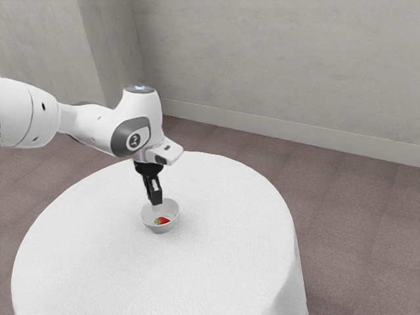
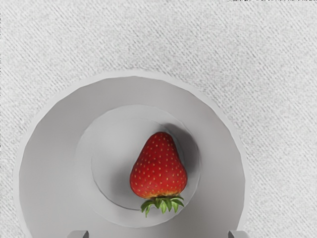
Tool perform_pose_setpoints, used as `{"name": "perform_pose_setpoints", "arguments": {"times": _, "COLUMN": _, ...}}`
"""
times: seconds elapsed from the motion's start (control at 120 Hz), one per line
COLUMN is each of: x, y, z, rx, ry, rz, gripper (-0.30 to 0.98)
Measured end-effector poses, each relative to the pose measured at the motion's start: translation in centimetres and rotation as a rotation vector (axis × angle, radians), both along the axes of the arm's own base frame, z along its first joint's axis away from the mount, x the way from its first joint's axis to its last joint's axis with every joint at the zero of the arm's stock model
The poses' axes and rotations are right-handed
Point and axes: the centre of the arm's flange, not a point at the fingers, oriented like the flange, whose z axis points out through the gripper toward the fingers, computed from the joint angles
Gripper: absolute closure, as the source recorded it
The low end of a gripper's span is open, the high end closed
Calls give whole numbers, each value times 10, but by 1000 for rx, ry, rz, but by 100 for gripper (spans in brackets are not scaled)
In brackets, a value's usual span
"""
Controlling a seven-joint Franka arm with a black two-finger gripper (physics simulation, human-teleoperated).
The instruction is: Take strawberry from the bowl
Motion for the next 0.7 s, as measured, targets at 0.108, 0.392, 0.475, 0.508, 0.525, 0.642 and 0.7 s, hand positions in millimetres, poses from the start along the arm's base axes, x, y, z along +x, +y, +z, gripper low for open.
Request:
{"name": "perform_pose_setpoints", "arguments": {"times": 0.108, "x": 4, "y": 1, "z": -13, "rx": 0, "ry": -10, "rz": -12, "gripper": 36}}
{"name": "perform_pose_setpoints", "arguments": {"times": 0.392, "x": 7, "y": -1, "z": -41, "rx": -6, "ry": 1, "rz": -27, "gripper": 36}}
{"name": "perform_pose_setpoints", "arguments": {"times": 0.475, "x": 7, "y": -1, "z": -51, "rx": -12, "ry": 13, "rz": -24, "gripper": 36}}
{"name": "perform_pose_setpoints", "arguments": {"times": 0.508, "x": 7, "y": -1, "z": -56, "rx": -13, "ry": 18, "rz": -24, "gripper": 36}}
{"name": "perform_pose_setpoints", "arguments": {"times": 0.525, "x": 6, "y": -1, "z": -58, "rx": -13, "ry": 20, "rz": -24, "gripper": 36}}
{"name": "perform_pose_setpoints", "arguments": {"times": 0.642, "x": 7, "y": 1, "z": -66, "rx": -16, "ry": 26, "rz": -21, "gripper": 36}}
{"name": "perform_pose_setpoints", "arguments": {"times": 0.7, "x": 7, "y": 2, "z": -68, "rx": -16, "ry": 25, "rz": -20, "gripper": 36}}
